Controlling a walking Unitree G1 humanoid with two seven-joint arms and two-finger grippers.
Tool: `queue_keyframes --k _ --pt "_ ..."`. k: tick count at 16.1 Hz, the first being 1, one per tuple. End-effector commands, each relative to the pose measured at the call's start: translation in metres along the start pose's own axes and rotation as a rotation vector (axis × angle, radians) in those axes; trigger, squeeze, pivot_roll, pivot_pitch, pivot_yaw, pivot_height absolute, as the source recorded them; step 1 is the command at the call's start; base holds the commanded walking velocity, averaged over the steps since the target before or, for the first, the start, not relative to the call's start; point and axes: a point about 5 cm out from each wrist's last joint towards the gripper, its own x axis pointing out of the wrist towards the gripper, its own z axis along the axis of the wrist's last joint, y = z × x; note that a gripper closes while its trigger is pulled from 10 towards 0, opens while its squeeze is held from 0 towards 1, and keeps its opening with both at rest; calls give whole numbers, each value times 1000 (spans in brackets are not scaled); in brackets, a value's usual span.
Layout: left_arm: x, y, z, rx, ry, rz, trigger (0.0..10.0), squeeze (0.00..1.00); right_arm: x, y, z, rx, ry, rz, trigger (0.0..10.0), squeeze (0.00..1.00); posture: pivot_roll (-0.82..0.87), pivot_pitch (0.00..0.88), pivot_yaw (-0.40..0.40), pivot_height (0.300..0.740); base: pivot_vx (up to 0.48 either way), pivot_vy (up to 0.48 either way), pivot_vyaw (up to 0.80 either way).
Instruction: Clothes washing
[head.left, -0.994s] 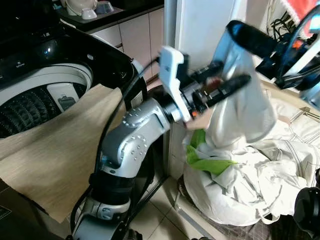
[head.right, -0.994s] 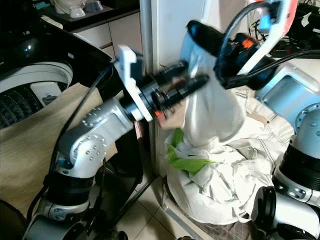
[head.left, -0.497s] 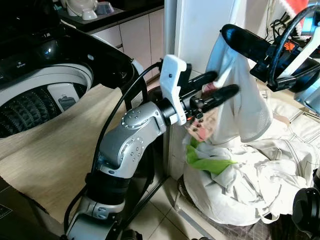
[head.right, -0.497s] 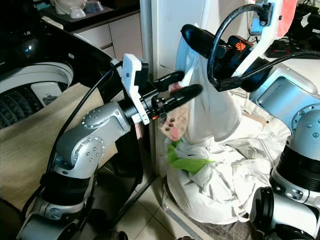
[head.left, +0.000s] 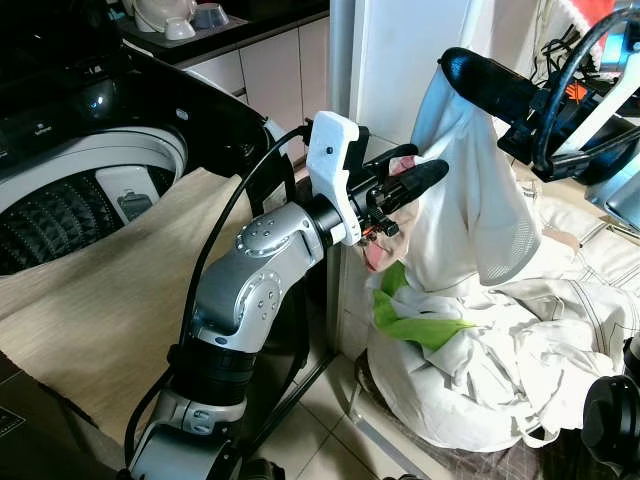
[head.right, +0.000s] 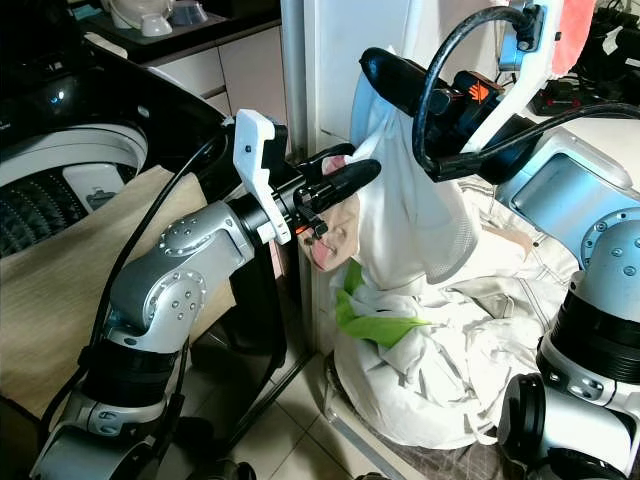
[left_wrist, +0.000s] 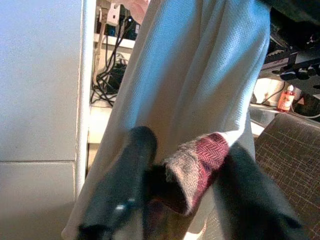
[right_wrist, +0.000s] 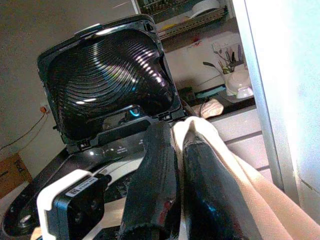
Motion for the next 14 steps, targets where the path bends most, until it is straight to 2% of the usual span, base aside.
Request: queue_keyframes --k 1,5,6,7,8,10,11,12,13,14 --pt "2 0 8 17 -23 -6 0 0 2 8 1 -26 -2 31 0 0 -87 0 62 740 0 0 0" --pt "1 3 10 18 -34 3 0 0 1 7 1 -35 -1 17 0 0 -87 0 62 740 0 0 0" --pt "1 7 13 18 -50 27 0 0 1 7 2 -51 -1 13 10000 0 -86 0 61 740 0 0 0" --pt "0 12 17 22 -65 53 0 0 1 7 2 -58 -1 13 10000 820 -86 0 61 740 0 0 0" --pt "-2 18 21 34 -82 81 0 0 1 7 2 -53 -7 19 10000 1000 -86 0 61 740 0 0 0" --pt "-11 45 53 117 -184 212 0 0 0 10 5 -62 -23 45 10000 1000 -85 0 61 740 0 0 0" --pt "-14 52 63 145 -215 247 0 0 -1 11 5 -79 -20 42 10000 1000 -85 0 61 740 0 0 0" --pt "-33 83 117 307 -340 419 0 0 -1 13 3 -123 -3 34 10000 0 -86 0 62 740 0 0 0" --pt "-42 92 139 374 -385 486 0 0 -1 14 3 -131 -2 40 10000 0 -86 0 62 740 0 0 0" --pt "-57 102 172 462 -468 585 0 0 -1 15 3 -142 -3 53 10000 0 -86 0 62 740 0 0 0"
